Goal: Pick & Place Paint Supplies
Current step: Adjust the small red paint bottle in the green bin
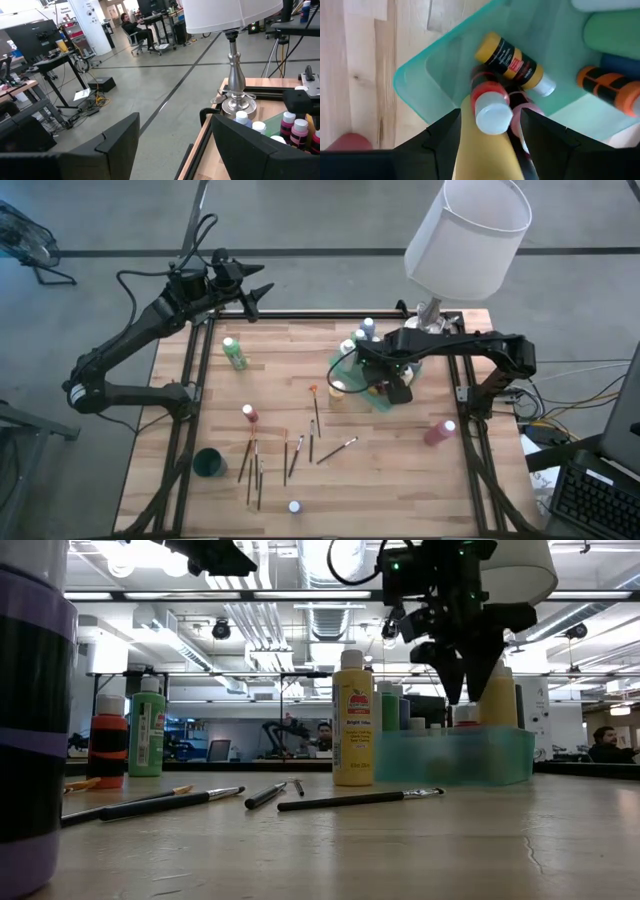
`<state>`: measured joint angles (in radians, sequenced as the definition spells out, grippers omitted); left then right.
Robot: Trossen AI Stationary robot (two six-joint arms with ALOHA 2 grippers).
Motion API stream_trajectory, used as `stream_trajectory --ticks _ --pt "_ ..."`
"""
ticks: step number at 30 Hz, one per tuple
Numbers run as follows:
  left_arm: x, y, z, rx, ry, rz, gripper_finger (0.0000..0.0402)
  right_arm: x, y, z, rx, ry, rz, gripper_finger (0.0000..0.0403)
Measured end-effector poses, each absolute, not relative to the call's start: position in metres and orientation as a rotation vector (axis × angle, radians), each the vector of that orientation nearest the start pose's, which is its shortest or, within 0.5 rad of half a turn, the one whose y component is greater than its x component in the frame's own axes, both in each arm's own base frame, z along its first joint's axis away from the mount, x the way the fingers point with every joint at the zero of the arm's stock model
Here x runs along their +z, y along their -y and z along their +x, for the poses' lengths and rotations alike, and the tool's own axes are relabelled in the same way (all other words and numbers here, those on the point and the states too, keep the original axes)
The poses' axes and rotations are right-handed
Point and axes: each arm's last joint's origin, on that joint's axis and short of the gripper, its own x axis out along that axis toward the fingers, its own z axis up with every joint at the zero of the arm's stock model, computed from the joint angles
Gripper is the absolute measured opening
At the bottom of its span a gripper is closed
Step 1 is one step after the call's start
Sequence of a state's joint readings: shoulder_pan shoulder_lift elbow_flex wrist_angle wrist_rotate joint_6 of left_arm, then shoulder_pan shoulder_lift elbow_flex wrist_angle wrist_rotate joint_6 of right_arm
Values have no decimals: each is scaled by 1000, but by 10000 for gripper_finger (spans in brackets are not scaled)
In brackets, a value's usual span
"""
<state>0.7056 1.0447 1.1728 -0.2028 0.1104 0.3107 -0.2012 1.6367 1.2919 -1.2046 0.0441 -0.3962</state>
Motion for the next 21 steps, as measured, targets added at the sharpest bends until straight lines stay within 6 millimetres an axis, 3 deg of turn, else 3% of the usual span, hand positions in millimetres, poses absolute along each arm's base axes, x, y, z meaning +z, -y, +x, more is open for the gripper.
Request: stream_trajectory --ticks 15,21 --pt "415 -140 169 579 -161 271 252 217 58 279 115 -1571 -185 182" --pt "415 -140 169 579 -161 271 252 215 58 277 91 -1582 -157 139"
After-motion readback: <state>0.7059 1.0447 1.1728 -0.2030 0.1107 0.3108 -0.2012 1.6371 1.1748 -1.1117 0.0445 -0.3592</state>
